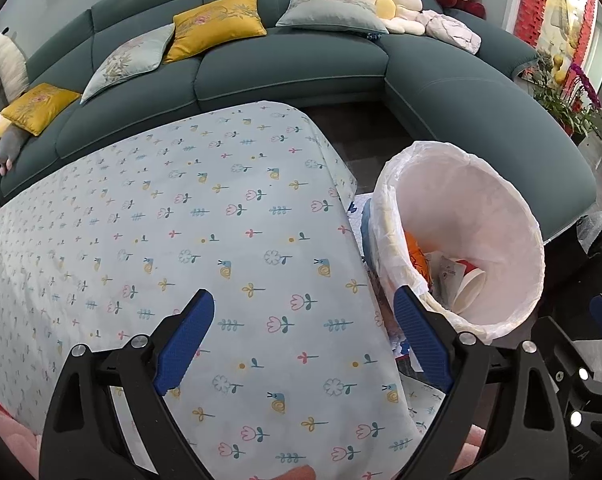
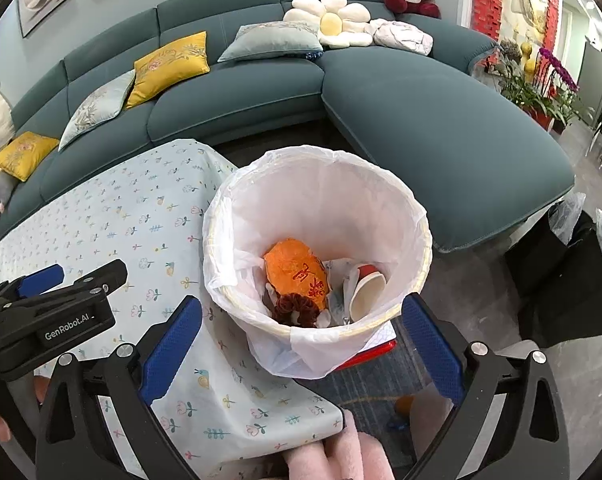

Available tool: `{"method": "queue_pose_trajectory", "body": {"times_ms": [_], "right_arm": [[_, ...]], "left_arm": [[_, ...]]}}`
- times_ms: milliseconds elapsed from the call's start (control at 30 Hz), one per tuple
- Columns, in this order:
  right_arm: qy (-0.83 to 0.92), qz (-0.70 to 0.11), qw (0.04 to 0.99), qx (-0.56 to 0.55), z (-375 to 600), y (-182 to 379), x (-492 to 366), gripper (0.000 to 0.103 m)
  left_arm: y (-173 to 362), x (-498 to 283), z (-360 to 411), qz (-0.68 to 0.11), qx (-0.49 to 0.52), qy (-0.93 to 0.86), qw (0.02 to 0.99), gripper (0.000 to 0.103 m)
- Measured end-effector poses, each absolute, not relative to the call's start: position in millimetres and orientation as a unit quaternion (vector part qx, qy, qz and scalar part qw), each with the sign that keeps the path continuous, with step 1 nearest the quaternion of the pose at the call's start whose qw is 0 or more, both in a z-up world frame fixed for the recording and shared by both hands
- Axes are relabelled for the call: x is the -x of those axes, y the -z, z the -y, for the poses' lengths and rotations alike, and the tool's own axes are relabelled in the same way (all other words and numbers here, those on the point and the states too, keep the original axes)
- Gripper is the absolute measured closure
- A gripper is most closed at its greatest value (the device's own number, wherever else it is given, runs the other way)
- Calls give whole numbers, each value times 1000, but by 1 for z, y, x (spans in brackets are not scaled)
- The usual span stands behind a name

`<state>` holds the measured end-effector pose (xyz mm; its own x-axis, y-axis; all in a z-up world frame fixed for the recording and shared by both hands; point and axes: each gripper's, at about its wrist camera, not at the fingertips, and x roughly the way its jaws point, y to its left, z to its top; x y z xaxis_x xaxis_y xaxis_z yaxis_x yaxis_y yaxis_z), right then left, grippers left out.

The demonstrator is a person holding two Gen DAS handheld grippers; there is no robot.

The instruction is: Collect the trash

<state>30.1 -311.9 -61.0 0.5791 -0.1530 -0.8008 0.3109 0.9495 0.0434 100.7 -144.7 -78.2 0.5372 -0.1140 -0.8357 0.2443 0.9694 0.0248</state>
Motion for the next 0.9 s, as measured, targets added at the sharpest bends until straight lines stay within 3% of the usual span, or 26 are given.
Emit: {"method": "queue_pose_trajectory", "body": {"times_ms": [900], "right_arm": [[130,-449,882,-60,296,65,-34,7]], "left_arm": [[76,-95,136,-465,-67,84,879,16]]}}
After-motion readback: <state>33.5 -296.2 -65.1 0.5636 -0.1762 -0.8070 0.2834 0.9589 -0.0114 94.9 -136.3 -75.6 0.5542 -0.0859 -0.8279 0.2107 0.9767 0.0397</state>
